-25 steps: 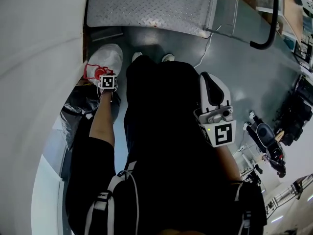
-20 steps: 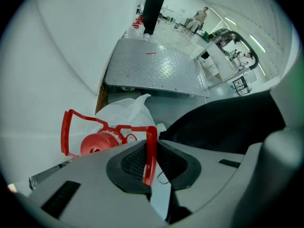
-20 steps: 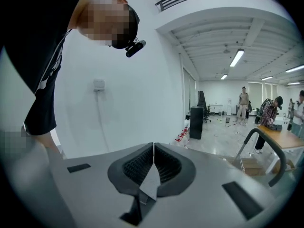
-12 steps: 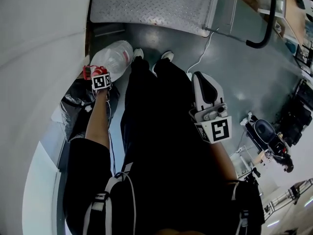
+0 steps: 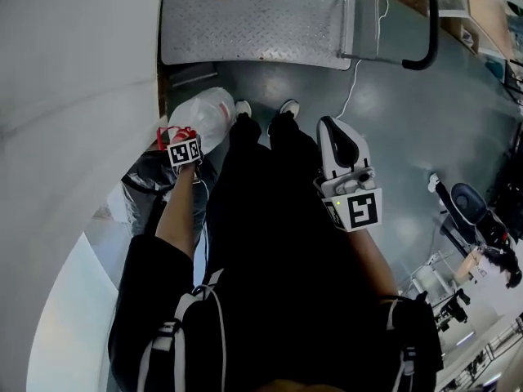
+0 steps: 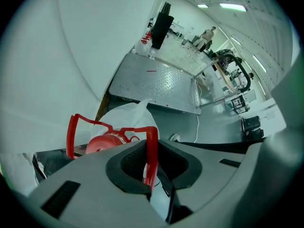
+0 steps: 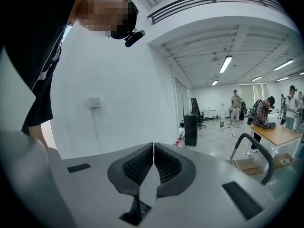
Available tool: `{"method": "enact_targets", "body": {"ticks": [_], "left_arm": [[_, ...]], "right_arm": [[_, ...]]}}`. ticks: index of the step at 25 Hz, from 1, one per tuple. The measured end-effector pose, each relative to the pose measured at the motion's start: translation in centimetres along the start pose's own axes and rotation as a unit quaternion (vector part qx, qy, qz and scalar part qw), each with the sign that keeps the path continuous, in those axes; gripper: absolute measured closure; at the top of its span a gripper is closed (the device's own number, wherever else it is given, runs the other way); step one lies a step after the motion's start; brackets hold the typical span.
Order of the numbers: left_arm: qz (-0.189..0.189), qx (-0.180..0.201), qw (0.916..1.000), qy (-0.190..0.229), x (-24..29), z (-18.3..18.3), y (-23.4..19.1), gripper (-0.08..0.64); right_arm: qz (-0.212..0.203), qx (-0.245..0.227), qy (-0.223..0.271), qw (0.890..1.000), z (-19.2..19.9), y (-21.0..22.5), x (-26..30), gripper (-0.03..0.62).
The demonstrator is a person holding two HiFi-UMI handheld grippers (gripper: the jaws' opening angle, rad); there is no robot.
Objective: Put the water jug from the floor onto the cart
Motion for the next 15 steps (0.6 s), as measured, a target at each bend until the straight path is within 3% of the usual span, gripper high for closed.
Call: {"method": "enact_targets", "body": {"ticks": [8, 15], "left_arm": [[-0.002, 0.066, 0.9978, -0.014, -0.8, -2.4, 3.3, 0.494], [-0.005, 0.088, 0.9959, -0.019, -1.2, -3.5, 5.1, 0.494]], "right_arm": [[0.05, 0.006, 0.023, 0.998, -0.7, 3.2, -2.3, 0.572], [0.09, 0.017, 0.023, 0.995, -0.9, 4.6, -3.2, 0.572]]}}
Point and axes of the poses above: the fingertips, and each gripper's own axes: x forward along the fingers, y to its right, z out of its underside, the point moved 4 cm from there along -x, backward along the fingers, and after that the axes turned 10 degrees about -x, right-handed, at the moved point
